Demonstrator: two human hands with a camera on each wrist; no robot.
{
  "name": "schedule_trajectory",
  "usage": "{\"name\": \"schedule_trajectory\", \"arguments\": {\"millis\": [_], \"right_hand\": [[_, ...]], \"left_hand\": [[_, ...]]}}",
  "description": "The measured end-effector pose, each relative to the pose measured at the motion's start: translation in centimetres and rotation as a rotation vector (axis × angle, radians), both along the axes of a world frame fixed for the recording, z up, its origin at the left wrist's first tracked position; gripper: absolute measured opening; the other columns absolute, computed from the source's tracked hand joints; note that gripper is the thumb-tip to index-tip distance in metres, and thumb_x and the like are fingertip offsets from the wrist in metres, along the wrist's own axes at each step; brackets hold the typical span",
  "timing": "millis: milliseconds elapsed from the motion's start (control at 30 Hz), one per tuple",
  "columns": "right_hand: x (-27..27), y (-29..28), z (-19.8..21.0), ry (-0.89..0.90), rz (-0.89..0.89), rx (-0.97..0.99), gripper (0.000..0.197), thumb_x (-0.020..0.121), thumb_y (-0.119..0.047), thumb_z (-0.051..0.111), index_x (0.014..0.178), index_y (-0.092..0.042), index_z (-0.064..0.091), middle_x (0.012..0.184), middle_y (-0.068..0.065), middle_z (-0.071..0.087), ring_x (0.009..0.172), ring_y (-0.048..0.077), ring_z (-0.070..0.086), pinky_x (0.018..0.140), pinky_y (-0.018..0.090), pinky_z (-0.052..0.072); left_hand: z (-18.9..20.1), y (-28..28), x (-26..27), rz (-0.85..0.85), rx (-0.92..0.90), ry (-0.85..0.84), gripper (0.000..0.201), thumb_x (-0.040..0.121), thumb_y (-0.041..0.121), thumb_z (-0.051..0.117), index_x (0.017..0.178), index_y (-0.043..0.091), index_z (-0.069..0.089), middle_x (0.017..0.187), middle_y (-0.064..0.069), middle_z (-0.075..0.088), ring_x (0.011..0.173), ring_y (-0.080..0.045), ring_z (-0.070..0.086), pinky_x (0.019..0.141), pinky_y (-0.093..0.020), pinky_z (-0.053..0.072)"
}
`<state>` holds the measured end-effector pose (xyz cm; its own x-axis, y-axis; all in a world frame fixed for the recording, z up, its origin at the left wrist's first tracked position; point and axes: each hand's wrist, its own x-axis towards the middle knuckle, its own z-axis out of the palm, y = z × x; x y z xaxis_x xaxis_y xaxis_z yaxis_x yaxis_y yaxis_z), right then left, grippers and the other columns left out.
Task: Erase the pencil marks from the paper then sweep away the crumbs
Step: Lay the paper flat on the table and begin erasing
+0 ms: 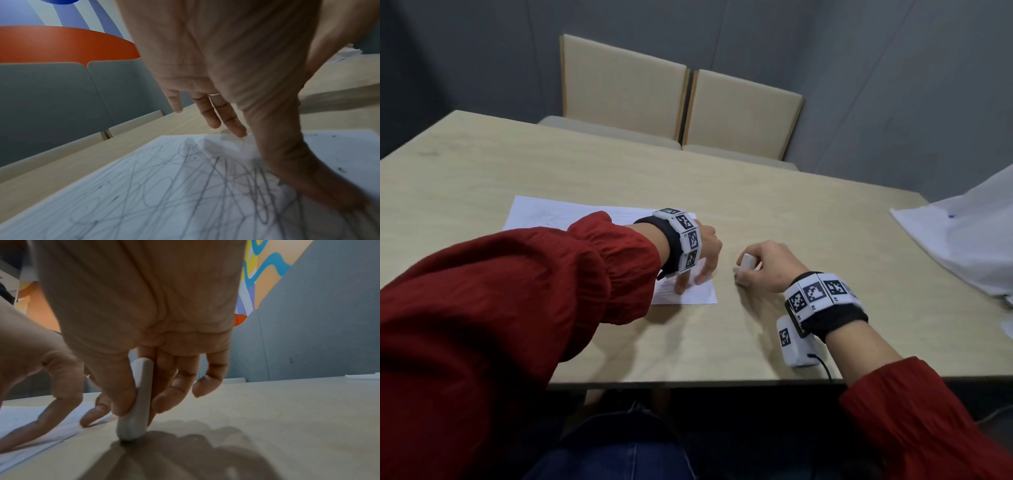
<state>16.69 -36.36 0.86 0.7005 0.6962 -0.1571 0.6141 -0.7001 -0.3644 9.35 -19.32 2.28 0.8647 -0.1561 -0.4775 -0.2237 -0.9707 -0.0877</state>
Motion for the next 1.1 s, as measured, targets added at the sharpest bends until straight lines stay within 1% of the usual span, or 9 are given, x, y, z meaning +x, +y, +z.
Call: {"name": "schedule_trajectory", "arguments": {"millis": [133,300,433,500,633,733,833,933,1100], "right_hand": [[-0.3,0.2,0.1,-0.009,-0.007,-0.02,0.015,0.075,-0.025,0.073,0.09,-0.023,0.069,0.09,-0.002,0.067,0.085,0.018,0.062,0.079,0.033,0.054],[-0.5,0.0,0.3,-0.008,-0.01,-0.027,0.016,0.074,-0.026,0.074,0.089,-0.025,0.068,0.092,-0.001,0.067,0.089,0.019,0.061,0.081,0.035,0.054],[-0.6,-0.2,0.2,-0.012,-0.029,-0.029,0.014,0.071,-0.027,0.075,0.083,-0.026,0.067,0.09,-0.002,0.067,0.087,0.019,0.062,0.079,0.036,0.055],[-0.6,-0.2,0.2,-0.007,-0.034,-0.032,0.012,0.07,-0.027,0.075,0.078,-0.027,0.066,0.09,-0.003,0.068,0.087,0.018,0.062,0.078,0.037,0.055],[-0.6,-0.2,0.1,-0.003,-0.029,-0.022,0.014,0.069,-0.027,0.074,0.067,-0.029,0.06,0.089,-0.005,0.068,0.086,0.017,0.062,0.078,0.037,0.055],[-0.6,-0.3,-0.1,0.008,-0.02,-0.008,0.008,0.073,-0.023,0.072,0.069,-0.024,0.064,0.088,-0.003,0.07,0.083,0.017,0.062,0.075,0.034,0.054],[-0.8,-0.5,-0.1,0.004,0.005,-0.009,0.005,0.076,-0.018,0.07,0.081,-0.018,0.068,0.088,0.0,0.069,0.08,0.017,0.06,0.069,0.028,0.05],[-1.0,-0.6,0.0,-0.001,0.001,-0.011,0.006,0.076,-0.02,0.071,0.081,-0.022,0.067,0.089,0.0,0.067,0.082,0.018,0.06,0.072,0.03,0.053],[-1.8,-0.2,0.3,0.005,-0.021,-0.021,0.006,0.081,-0.02,0.067,0.087,-0.02,0.066,0.09,-0.001,0.063,0.082,0.018,0.058,0.071,0.028,0.05]], "left_hand": [[-0.6,0.6,0.0,-0.015,-0.147,-0.014,0.074,0.049,0.029,0.095,0.115,0.036,0.06,0.124,0.008,0.051,0.116,-0.017,0.046,0.086,-0.032,0.039],[-0.3,0.6,0.0,0.014,-0.082,0.059,0.075,0.055,0.036,0.092,0.12,0.036,0.056,0.095,0.02,0.058,0.094,-0.007,0.05,0.11,-0.042,0.022],[-0.5,0.7,0.1,-0.035,-0.016,0.021,0.069,0.055,0.049,0.09,0.114,0.042,0.055,0.099,0.019,0.056,0.098,-0.011,0.048,0.1,-0.039,0.036],[-0.6,0.9,0.0,-0.062,0.009,-0.004,0.053,0.056,0.054,0.087,0.099,0.045,0.058,0.107,0.017,0.053,0.096,-0.011,0.038,0.095,-0.041,0.04],[-0.8,1.0,-0.1,-0.043,-0.034,0.026,0.031,0.056,0.042,0.09,0.076,0.037,0.067,0.116,0.012,0.051,0.105,-0.013,0.042,0.09,-0.038,0.045],[-1.0,1.4,-0.1,0.083,-0.155,0.01,0.065,0.055,0.032,0.094,0.112,0.03,0.063,0.126,0.003,0.048,0.12,-0.023,0.049,0.095,-0.038,0.045],[-1.7,2.0,-1.2,0.319,-0.119,-0.043,0.122,0.048,0.057,0.09,0.148,0.025,0.026,0.149,-0.003,0.032,0.134,-0.027,0.039,0.106,-0.047,0.039],[-2.3,1.8,-2.1,0.481,-0.016,0.013,0.144,0.051,0.069,0.082,0.153,0.015,-0.003,0.158,-0.009,0.015,0.143,-0.031,0.027,0.111,-0.048,0.032],[-2.2,2.0,-1.3,0.53,-0.06,0.012,0.152,0.049,0.067,0.084,0.153,0.01,-0.012,0.154,-0.012,0.029,0.14,-0.032,0.034,0.11,-0.048,0.034]]}}
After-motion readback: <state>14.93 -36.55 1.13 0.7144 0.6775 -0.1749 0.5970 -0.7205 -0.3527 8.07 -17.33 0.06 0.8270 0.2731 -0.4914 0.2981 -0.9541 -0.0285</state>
